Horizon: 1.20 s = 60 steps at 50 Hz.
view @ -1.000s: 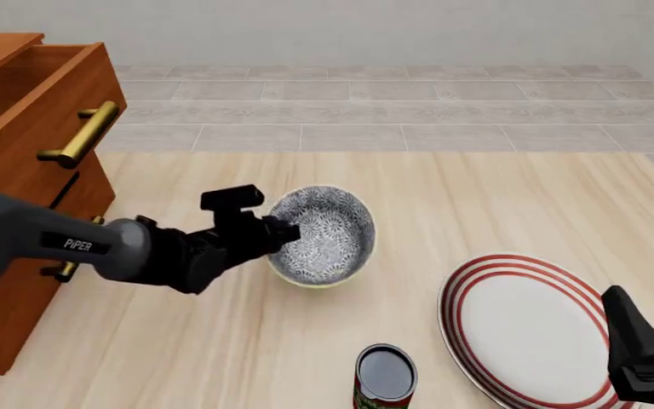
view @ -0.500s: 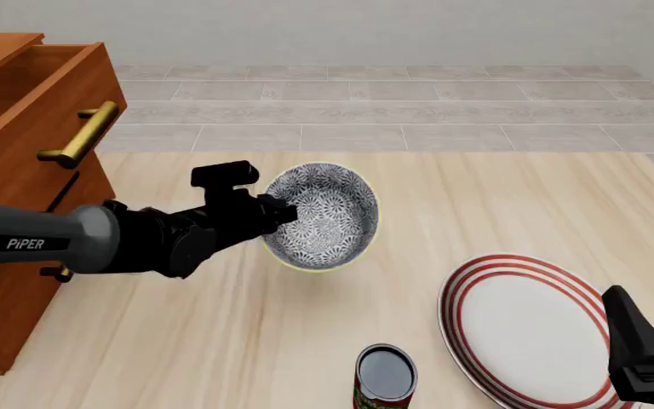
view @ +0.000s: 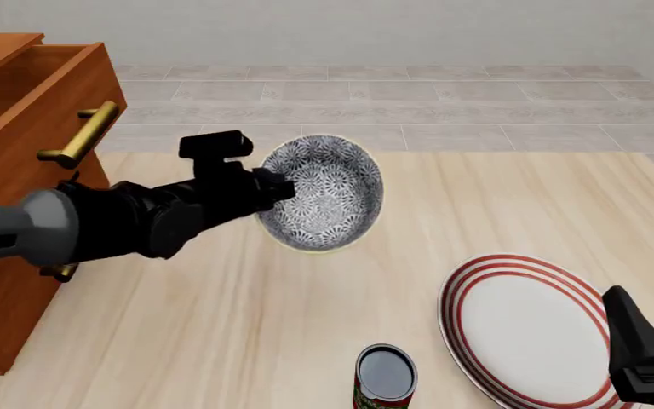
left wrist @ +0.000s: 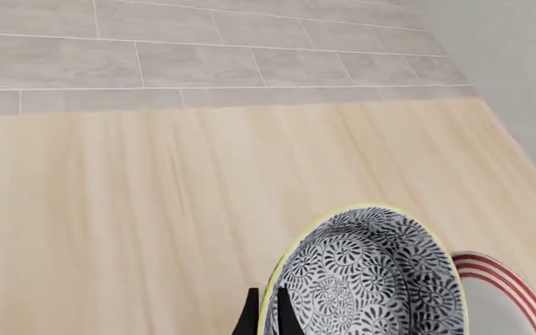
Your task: Put the bowl on top of the cabinet.
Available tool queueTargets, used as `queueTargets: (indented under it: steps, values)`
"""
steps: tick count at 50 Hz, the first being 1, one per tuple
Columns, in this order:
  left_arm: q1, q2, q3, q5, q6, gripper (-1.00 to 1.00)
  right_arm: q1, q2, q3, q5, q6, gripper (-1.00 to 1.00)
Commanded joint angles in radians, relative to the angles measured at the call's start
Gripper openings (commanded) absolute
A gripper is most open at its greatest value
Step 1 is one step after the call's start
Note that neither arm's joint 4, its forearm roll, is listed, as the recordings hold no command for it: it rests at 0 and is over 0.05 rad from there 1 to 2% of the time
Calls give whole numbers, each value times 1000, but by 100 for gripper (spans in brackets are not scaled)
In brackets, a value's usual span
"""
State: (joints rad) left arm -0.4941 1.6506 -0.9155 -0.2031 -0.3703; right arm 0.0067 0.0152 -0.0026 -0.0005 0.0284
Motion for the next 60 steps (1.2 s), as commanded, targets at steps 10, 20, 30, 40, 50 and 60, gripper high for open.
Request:
queueTargets:
  steps: [10,20,30,40,50,60]
  values:
    - [36,-107,-36,82,22,-100,8,-4,0,3,-3,100]
    - [84,-160,-33,109,26,-100,10,-8,-1,8,-3,100]
    - [121,-220,-26,134,21,-100,12,-7,-1,8,-7,100]
    - [142,-269,-39,166,16,-100,14,-10,-1,10,-10,100]
    - [143,-306,-63,197,15,-100,14,-12,-1,12,-11,100]
    - [137,-322,-94,223,17,-100,15,-11,-1,12,-11,100]
